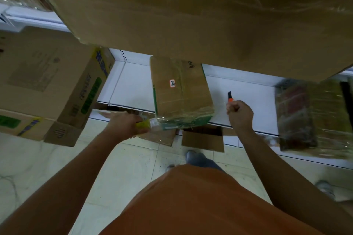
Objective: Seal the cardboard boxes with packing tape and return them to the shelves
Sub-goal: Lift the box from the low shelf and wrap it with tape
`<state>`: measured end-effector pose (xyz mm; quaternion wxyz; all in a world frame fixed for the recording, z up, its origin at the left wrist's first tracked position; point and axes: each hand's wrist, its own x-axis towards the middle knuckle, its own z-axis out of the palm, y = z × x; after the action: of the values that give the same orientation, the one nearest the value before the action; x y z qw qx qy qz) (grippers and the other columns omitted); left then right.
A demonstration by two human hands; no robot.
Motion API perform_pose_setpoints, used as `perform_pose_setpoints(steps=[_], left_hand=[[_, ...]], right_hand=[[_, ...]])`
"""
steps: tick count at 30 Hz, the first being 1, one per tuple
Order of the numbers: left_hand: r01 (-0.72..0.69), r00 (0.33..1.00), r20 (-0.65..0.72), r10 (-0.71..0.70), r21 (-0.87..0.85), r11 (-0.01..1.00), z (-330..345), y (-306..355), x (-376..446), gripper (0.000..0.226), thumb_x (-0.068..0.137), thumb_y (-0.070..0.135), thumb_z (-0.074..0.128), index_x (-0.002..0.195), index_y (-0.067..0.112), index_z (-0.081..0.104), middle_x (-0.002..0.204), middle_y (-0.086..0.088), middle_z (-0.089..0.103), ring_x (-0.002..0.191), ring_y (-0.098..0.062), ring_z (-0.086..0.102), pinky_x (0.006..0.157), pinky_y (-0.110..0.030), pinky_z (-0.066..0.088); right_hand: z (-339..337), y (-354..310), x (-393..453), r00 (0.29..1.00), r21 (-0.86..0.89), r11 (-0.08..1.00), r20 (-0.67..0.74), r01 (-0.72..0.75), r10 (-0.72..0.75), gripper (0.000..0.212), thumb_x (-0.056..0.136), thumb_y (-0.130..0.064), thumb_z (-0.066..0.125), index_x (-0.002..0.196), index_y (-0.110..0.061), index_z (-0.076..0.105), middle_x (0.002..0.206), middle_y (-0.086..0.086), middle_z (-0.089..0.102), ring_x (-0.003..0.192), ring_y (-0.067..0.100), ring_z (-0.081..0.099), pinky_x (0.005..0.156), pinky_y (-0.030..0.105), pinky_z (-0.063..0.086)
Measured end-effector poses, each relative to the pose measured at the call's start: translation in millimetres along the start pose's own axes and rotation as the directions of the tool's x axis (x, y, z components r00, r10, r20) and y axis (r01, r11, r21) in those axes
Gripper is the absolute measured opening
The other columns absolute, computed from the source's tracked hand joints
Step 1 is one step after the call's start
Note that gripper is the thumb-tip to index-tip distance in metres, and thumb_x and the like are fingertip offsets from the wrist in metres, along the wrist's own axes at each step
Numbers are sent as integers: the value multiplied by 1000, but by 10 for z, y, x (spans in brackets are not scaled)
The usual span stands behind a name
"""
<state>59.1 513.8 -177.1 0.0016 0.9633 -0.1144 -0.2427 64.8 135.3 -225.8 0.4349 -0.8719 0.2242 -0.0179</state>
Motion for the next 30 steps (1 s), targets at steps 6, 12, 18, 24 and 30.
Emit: perform_pose_setpoints(steps=[6, 12, 18, 24, 30], left_hand=[[0, 999, 37, -4, 112, 994, 66, 0, 182, 55, 87, 70, 52, 120, 28, 63, 100, 2, 68, 81, -11, 65, 75, -28, 56], [36, 988, 150, -42, 40, 999, 105, 14, 449, 43, 90, 61, 58, 111, 25, 67, 88, 4, 71, 74, -10, 68, 75, -29, 58], [-6, 974, 226, 21, -67, 998, 180, 173, 739, 39, 92, 58, 58, 102, 22, 70, 89, 6, 70, 66, -4, 58, 63, -21, 49], [22, 963, 269, 17, -139, 990, 106, 469, 705, 49, 95, 52, 57, 124, 13, 64, 112, -10, 68, 78, -17, 58, 68, -29, 53], [90, 922, 383, 55, -350, 932, 253, 876, 633, 45, 100, 47, 52, 126, 11, 61, 117, -8, 64, 85, -26, 73, 59, -39, 62]], right_hand=[[91, -43, -47, 997, -23, 997, 16, -77, 77, 22, 89, 6, 55, 83, -15, 60, 87, 7, 66, 84, 26, 63, 86, 40, 55], [293, -24, 51, 987, -92, 990, 109, -110, 119, 11, 97, -8, 60, 99, -3, 69, 95, 12, 69, 85, 20, 61, 80, 26, 48], [389, -100, 90, 974, -182, 974, 160, -132, 162, 20, 97, -5, 56, 115, -1, 64, 116, 16, 66, 108, 29, 61, 69, 6, 35], [148, -63, 106, 969, -222, 943, -48, -247, 243, 61, 101, -27, 56, 153, -6, 29, 149, 15, 44, 136, 33, 46, 110, 37, 38], [276, -331, -105, 939, -24, 939, -33, -343, 342, 31, 107, -12, 33, 120, 3, 57, 106, 12, 63, 102, 24, 64, 75, 22, 43]])
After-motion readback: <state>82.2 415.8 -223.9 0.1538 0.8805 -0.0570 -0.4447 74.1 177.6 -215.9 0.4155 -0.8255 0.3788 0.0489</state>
